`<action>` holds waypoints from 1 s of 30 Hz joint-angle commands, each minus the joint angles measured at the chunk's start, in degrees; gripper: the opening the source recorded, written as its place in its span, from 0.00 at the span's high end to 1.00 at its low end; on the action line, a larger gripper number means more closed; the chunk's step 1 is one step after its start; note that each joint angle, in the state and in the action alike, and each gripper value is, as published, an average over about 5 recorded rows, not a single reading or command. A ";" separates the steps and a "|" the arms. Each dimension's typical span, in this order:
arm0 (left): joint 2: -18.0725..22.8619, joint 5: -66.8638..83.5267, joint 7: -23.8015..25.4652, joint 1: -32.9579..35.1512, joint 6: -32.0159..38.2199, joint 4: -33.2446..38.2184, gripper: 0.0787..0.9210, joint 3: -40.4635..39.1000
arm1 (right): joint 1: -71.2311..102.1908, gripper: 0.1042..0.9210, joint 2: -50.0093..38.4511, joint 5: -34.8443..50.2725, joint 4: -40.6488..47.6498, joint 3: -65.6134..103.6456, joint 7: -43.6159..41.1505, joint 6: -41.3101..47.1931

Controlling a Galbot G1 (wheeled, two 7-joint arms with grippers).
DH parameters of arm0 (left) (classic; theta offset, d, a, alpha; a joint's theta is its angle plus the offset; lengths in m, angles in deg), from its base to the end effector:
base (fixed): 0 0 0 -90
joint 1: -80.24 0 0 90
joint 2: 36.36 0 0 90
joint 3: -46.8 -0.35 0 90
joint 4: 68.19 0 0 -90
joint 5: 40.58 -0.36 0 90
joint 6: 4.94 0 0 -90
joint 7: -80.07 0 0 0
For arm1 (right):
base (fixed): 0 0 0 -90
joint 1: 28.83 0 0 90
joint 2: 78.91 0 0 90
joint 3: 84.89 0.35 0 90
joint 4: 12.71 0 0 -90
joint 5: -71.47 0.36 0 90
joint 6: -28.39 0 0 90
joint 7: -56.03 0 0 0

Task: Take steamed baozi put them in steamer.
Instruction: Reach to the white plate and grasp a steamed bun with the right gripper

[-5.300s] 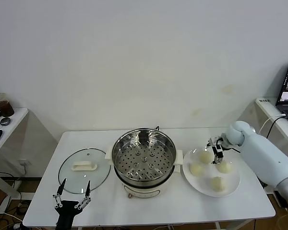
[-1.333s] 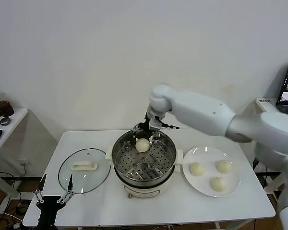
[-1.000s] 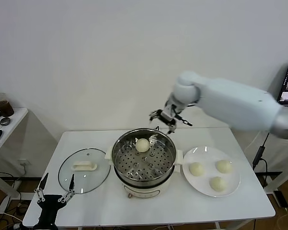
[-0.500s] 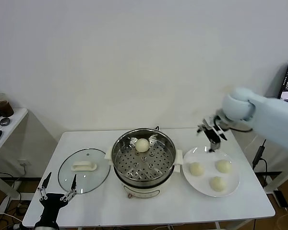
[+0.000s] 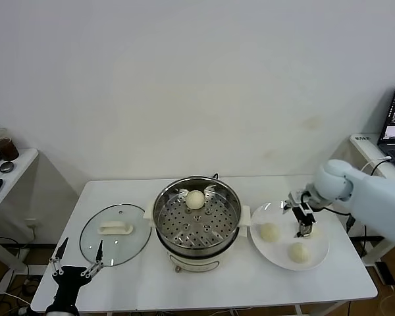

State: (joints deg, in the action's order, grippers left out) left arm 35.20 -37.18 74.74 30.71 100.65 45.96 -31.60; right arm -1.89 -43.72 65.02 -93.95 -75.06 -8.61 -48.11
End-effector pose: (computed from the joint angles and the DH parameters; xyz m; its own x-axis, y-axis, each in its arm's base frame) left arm 0.1335 0.1268 -0.3393 -0.9979 -0.0478 -0.0440 -0.0591 0.9491 0.3095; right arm 0.4909 -0.1288 -0.1813 -0.1520 -0.0895 0.9843 -0.9664 -0.1951 -0.1670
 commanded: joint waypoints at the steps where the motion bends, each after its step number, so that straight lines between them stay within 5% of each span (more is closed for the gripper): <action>1: -0.09 -0.29 0.03 0.00 -0.08 0.06 0.12 0.13 | 7.69 0.12 6.23 -3.40 7.20 5.83 2.04 -1.54; 19: 0.22 -0.74 -0.46 -0.37 0.82 -0.89 0.12 1.02 | 8.63 0.13 12.11 -7.04 12.24 6.58 3.56 -1.99; 30: 0.31 -0.56 -0.71 -0.64 0.98 -1.21 0.12 1.28 | 8.14 0.42 12.21 -7.22 11.90 6.23 1.88 -1.08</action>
State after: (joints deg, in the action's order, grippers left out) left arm 35.57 -37.75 74.02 30.05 101.66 44.76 -30.33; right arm 5.88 -32.58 58.47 -82.88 -69.18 -6.32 -49.35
